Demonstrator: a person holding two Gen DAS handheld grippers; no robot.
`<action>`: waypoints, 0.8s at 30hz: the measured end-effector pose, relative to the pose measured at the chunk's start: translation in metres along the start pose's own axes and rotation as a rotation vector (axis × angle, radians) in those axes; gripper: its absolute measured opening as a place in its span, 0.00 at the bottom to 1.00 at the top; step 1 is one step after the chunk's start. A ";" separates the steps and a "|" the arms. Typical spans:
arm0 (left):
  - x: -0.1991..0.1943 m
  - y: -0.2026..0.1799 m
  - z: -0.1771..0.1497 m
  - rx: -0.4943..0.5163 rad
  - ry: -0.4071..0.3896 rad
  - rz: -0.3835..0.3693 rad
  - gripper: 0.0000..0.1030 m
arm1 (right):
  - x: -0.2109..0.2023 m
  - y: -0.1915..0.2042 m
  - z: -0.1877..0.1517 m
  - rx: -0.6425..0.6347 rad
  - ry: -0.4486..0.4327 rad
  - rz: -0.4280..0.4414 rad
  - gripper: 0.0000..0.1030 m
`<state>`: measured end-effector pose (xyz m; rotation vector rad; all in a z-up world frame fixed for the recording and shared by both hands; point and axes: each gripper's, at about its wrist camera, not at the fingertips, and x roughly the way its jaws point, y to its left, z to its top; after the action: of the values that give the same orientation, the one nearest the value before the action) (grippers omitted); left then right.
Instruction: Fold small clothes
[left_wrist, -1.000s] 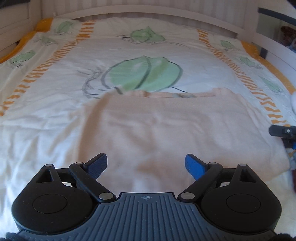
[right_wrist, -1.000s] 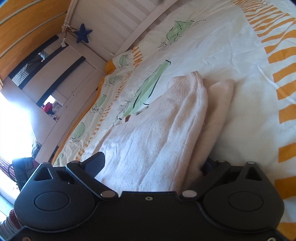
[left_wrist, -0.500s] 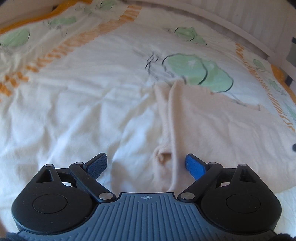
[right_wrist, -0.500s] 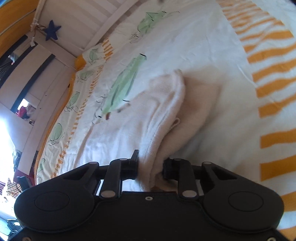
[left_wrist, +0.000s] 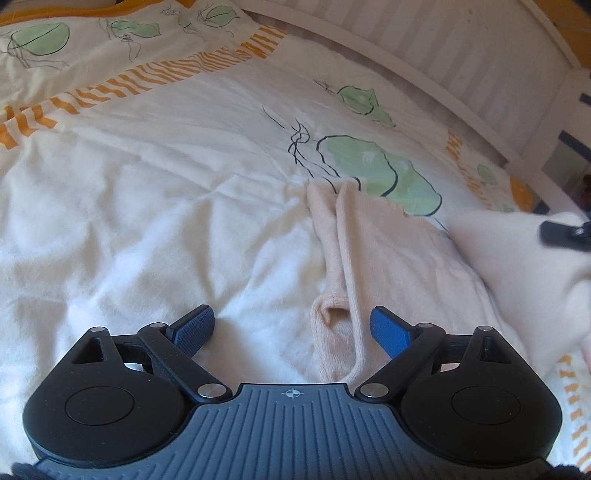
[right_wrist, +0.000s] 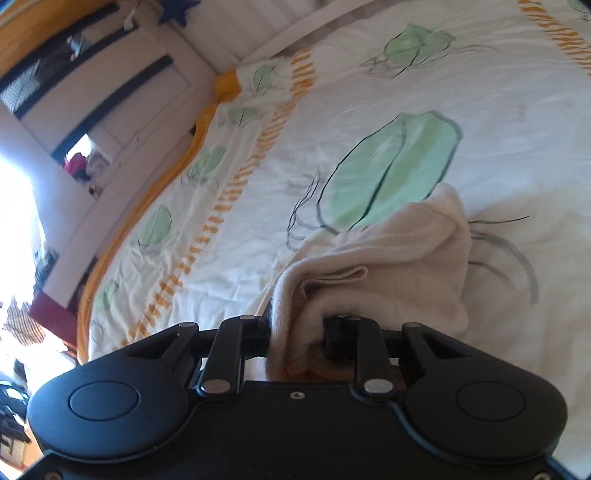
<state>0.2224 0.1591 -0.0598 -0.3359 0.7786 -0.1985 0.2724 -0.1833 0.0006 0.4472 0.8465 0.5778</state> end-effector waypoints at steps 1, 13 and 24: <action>-0.001 0.001 0.001 -0.007 -0.006 0.001 0.89 | 0.011 0.005 -0.003 -0.008 0.018 -0.005 0.33; -0.015 0.030 0.012 -0.173 -0.095 0.031 0.90 | 0.085 0.061 -0.033 -0.184 0.069 -0.181 0.37; -0.018 0.034 0.012 -0.198 -0.109 0.032 0.90 | 0.084 0.079 -0.030 -0.210 0.002 -0.034 0.57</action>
<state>0.2205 0.1985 -0.0523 -0.5169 0.6964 -0.0727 0.2694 -0.0658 -0.0187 0.2406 0.7847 0.6282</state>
